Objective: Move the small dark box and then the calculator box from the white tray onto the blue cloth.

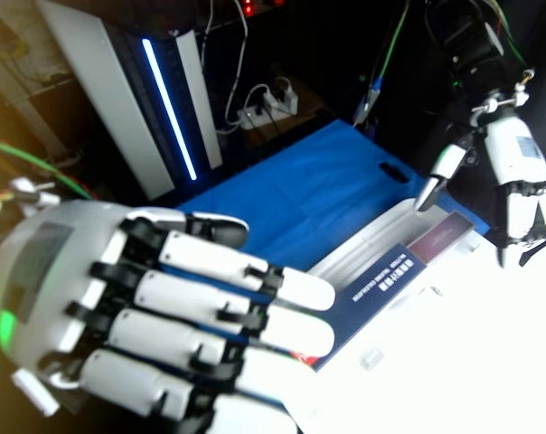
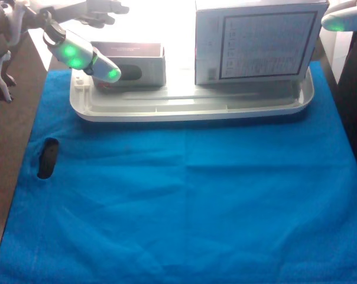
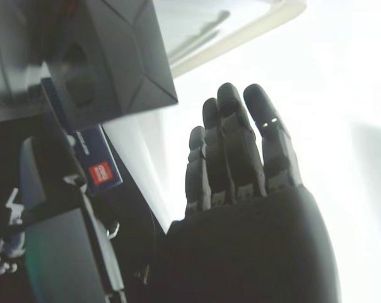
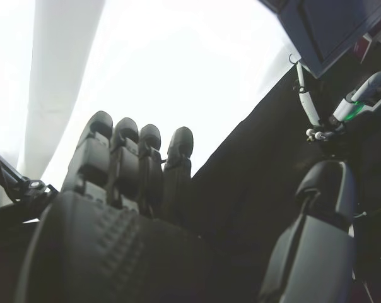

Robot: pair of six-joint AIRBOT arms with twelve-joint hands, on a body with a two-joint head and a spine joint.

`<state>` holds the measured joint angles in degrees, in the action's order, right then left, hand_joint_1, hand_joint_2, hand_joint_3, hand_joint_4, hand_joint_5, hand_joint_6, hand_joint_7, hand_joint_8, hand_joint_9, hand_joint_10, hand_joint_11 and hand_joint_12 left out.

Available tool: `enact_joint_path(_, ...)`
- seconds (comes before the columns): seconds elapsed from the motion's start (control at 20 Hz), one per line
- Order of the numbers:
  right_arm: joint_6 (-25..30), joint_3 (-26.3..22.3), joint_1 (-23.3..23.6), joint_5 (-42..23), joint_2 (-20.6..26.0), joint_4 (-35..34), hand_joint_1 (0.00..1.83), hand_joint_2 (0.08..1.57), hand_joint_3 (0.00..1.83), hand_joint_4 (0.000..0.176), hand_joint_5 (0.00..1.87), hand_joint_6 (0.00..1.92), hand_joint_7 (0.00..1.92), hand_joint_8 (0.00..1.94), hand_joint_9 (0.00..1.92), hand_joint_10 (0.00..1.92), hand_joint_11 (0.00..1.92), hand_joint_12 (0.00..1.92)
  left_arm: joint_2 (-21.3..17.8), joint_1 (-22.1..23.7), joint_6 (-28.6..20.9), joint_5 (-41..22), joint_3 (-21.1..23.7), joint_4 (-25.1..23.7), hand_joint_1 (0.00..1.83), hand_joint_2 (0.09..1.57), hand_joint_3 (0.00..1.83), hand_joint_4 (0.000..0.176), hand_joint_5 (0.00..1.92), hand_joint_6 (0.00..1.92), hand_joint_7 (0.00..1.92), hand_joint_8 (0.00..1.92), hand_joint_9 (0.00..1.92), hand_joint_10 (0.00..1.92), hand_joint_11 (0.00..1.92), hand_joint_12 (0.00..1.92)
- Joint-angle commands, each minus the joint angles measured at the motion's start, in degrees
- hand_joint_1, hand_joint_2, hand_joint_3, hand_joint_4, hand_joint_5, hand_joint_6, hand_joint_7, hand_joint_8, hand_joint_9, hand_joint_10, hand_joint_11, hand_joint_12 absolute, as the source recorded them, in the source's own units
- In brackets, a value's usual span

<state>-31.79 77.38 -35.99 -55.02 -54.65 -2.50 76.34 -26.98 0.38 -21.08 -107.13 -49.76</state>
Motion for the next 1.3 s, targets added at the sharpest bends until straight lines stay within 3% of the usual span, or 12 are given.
enact_joint_path(0.0,0.12,0.22,0.5,-6.79,-0.07,-1.45,0.87,0.64,0.0,0.0,0.47,0.0,0.31,0.01,0.22,0.01,0.07,0.15,0.18,0.12,-1.88,-2.99,-0.42,1.72,0.82,0.78,0.0,0.094,0.26,0.0,0.45,0.01,0.49,0.01,0.0,1.22)
enact_joint_path(0.25,0.13,-0.04,0.49,-6.79,-0.08,-1.0,0.88,0.64,0.0,0.0,0.45,0.0,0.32,0.01,0.23,0.01,0.09,0.16,1.5,-0.94,-1.91,-2.44,-1.29,0.83,0.85,0.77,0.0,0.092,0.25,0.0,0.43,0.0,0.46,0.0,0.0,1.21)
enact_joint_path(0.45,0.34,-0.12,0.49,-6.8,-0.07,-0.81,0.87,0.64,0.0,0.0,0.43,0.0,0.34,0.01,0.25,0.01,0.1,0.16,2.39,-1.57,-2.04,-1.98,-2.14,0.47,0.88,0.79,0.0,0.037,0.29,0.01,0.46,0.01,0.49,0.01,0.0,1.2)
enact_joint_path(0.5,0.46,-0.15,0.49,-6.8,-0.07,-0.72,0.88,0.63,0.0,0.0,0.42,0.0,0.34,0.01,0.25,0.01,0.11,0.16,2.64,-1.57,-2.39,-1.88,-2.51,0.48,0.92,0.82,0.0,0.0,0.36,0.01,0.53,0.01,0.56,0.02,0.05,1.19)
enact_joint_path(0.55,0.6,-0.17,0.49,-6.8,-0.07,-0.6,0.89,0.62,0.0,0.0,0.43,0.0,0.36,0.02,0.26,0.01,0.12,0.16,3.0,-1.67,-3.5,-2.07,-3.24,0.47,1.01,0.94,0.01,0.0,0.75,0.04,0.82,0.04,0.75,0.05,0.23,1.08)
enact_joint_path(0.65,0.7,-0.21,0.49,-6.8,-0.07,-0.51,0.89,0.62,0.0,0.0,0.43,0.0,0.37,0.02,0.27,0.01,0.12,0.16,3.15,-1.68,-4.21,-2.28,-3.78,0.9,1.09,0.96,0.0,0.0,0.91,0.04,0.94,0.06,0.83,0.07,0.28,1.03)
enact_joint_path(0.7,0.75,-0.23,0.49,-6.8,-0.07,-0.47,0.89,0.62,0.0,0.0,0.43,0.01,0.37,0.02,0.27,0.01,0.11,0.16,3.08,-1.67,-4.21,-2.36,-3.79,1.04,1.11,1.02,0.01,0.015,1.11,0.55,0.99,0.23,0.78,0.46,0.24,1.32)
enact_joint_path(0.75,0.83,-0.24,0.49,-6.8,-0.07,-0.45,0.88,0.62,0.0,0.0,0.43,0.0,0.37,0.01,0.27,0.01,0.12,0.16,2.97,-1.66,-4.21,-2.5,-3.8,1.43,1.13,1.04,0.0,0.0,1.13,0.68,0.87,0.67,0.61,0.99,0.21,1.57)
enact_joint_path(0.8,0.87,-0.26,0.49,-6.8,-0.07,-0.41,0.87,0.62,0.0,0.0,0.44,0.0,0.39,0.02,0.28,0.01,0.12,0.16,2.86,-1.66,-4.21,-2.61,-3.81,1.9,1.14,1.05,0.0,0.0,1.13,0.72,0.77,0.97,0.53,1.3,0.17,1.75)
enact_joint_path(0.95,1.03,-0.29,0.49,-6.8,-0.08,-0.2,0.85,0.61,0.0,0.0,0.44,0.0,0.4,0.01,0.29,0.02,0.13,0.16,2.46,-1.5,-4.21,-3.01,-3.92,3.63,1.16,1.05,0.0,0.0,1.12,0.75,0.78,1.08,0.59,1.41,0.35,1.81)
enact_joint_path(1.15,1.09,-0.29,0.48,-6.8,-0.18,-0.17,0.87,0.62,0.0,0.0,0.44,0.01,0.4,0.01,0.29,0.01,0.13,0.15,1.11,-0.38,-4.22,-4.13,-3.79,6.4,1.19,1.04,0.0,0.0,1.15,0.68,0.81,1.83,0.85,1.91,0.84,1.92)
enact_joint_path(1.25,1.09,-0.28,0.48,-6.8,-0.34,-0.17,0.86,0.61,0.0,0.0,0.44,0.0,0.4,0.01,0.3,0.01,0.12,0.15,-0.52,0.17,-4.22,-5.3,-2.57,7.73,1.19,1.02,0.0,0.0,1.19,0.61,0.64,1.72,0.52,1.91,0.43,1.92)
